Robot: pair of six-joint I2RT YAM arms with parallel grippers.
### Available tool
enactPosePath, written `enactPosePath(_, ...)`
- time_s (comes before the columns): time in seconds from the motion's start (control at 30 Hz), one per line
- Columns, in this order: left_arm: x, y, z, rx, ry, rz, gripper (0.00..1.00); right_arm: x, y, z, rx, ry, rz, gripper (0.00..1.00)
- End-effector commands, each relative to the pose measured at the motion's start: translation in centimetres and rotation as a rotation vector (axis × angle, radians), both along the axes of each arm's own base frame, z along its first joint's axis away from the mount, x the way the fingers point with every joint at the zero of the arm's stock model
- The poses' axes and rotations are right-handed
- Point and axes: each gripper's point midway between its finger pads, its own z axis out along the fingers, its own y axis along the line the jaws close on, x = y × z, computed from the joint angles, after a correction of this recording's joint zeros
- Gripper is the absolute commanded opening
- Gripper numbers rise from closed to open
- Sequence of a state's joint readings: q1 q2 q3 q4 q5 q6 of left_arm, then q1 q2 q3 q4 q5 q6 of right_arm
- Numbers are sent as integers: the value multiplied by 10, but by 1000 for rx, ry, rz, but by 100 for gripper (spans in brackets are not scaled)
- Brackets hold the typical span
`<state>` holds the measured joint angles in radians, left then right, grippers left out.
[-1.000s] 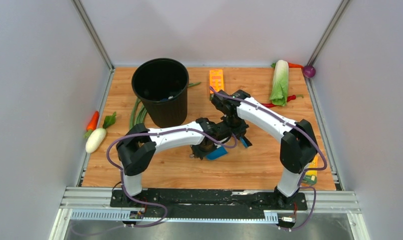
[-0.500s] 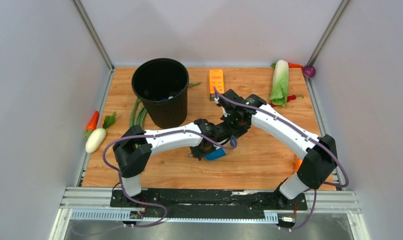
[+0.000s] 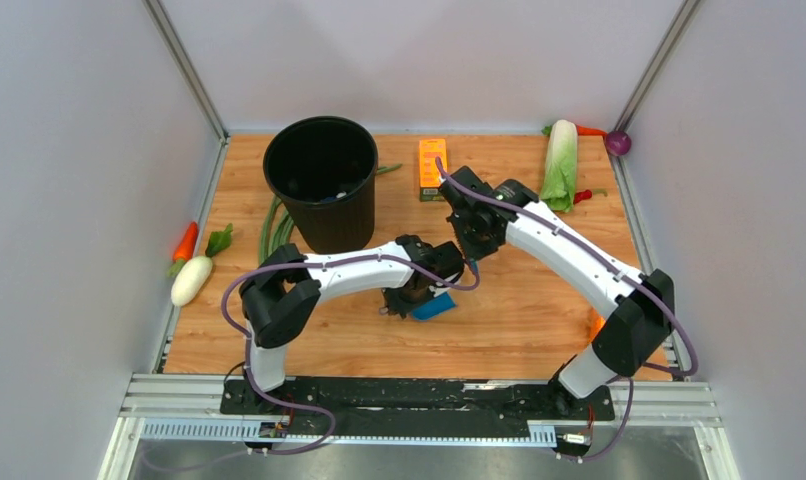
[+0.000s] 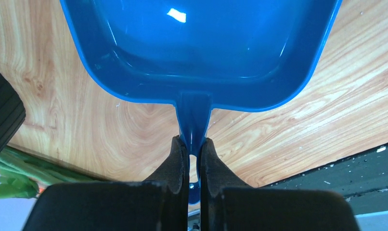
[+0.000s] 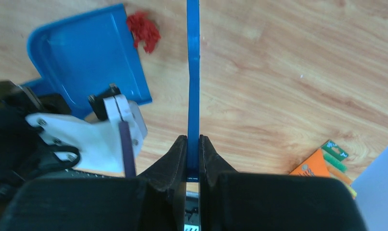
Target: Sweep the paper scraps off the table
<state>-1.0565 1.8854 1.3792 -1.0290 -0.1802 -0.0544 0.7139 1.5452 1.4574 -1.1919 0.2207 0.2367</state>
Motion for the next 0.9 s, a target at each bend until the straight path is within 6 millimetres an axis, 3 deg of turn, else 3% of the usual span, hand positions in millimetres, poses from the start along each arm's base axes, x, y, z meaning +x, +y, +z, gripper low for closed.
enactPosePath(0.0,5,-3,5,6,-3,50,0,35,17,10,26,-70,-59,0)
enactPosePath(0.13,5,8,3,49,-16,64,0,51,27,5,21,-63,-31,0)
enactPosePath(0.3,2,19,-1,67,-10,90,0,48,41,-6,70,-20,7,0)
enactPosePath(0.47,-3,15,-4,46,19,97,0,29,61,-3,235,6,67,0)
enactPosePath(0.7,5,5,0,23,1,81,0,-8,66,9,365,65,155,0)
enactPosePath(0.87,9,-1,-2,32,9,58,0,-23,71,18,446,73,211,0)
